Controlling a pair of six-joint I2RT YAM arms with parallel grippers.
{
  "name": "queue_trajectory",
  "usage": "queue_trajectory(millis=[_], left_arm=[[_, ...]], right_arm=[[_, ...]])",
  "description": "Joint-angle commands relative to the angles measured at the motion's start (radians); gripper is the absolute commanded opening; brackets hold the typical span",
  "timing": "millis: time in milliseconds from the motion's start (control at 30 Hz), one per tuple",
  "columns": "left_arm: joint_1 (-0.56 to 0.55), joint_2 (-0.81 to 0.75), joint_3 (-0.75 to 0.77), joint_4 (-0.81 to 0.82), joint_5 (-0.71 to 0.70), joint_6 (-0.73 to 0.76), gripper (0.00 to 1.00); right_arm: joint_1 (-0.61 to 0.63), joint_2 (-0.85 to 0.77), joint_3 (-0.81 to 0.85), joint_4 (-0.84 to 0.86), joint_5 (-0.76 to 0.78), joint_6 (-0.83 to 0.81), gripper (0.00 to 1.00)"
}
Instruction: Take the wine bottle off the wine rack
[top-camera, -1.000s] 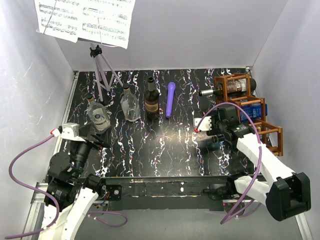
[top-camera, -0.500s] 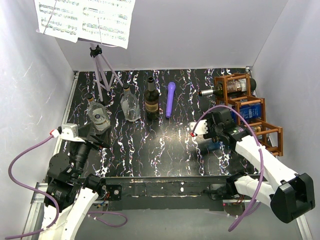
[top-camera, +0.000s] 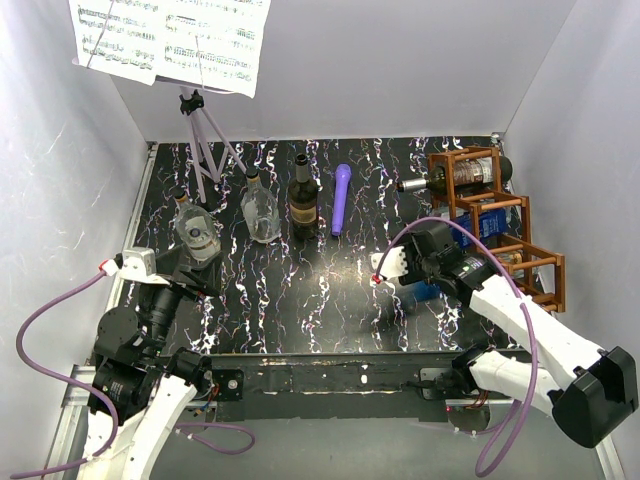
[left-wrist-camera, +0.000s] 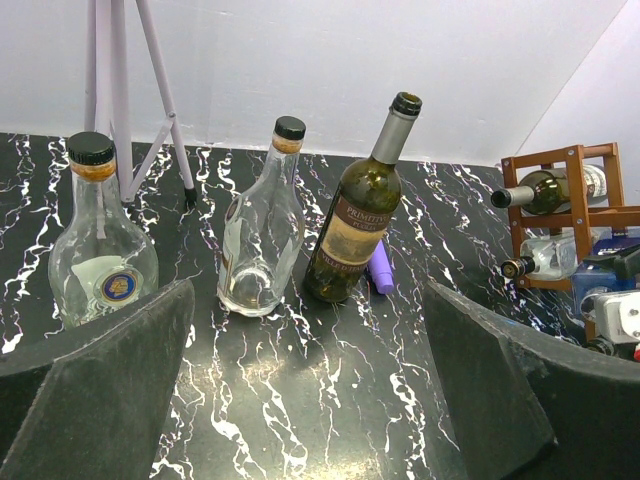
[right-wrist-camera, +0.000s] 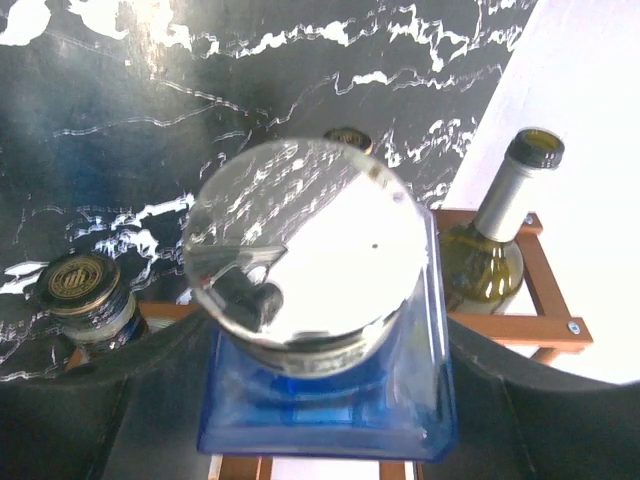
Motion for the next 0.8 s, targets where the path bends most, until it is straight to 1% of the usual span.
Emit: queue_trajectory(millis=[0, 133, 300, 433, 633, 767], left_arm=[[0.002, -0.008, 0.002, 0.011, 0.000, 0.005, 0.98], [0.002, -0.009, 0.002, 0.009, 0.002, 0.002, 0.98], [0.001, -0.009, 0.004, 0.009, 0.002, 0.004, 0.98], [0.002, -0.008, 0.002, 0.009, 0.002, 0.005, 0.98], [0.002, -0.009, 0.001, 0.009, 0.000, 0.005, 0.98], [0.002, -0.008, 0.004, 0.009, -0.002, 0.005, 0.98]], right_arm=[[0.039, -0.027, 0.055, -0.041, 0.033, 0.050, 0.20], [0.068, -0.025, 0.063, -0.041, 0.041, 0.074, 0.18], [0.103, -0.008, 0.074, -0.049, 0.073, 0.081, 0.13], [0.128, 0.035, 0.095, -0.081, 0.107, 0.112, 0.02], [0.143, 0.102, 0.149, -0.133, 0.147, 0.170, 0.01], [0.160, 0.107, 0.161, -0.121, 0.148, 0.190, 0.01]])
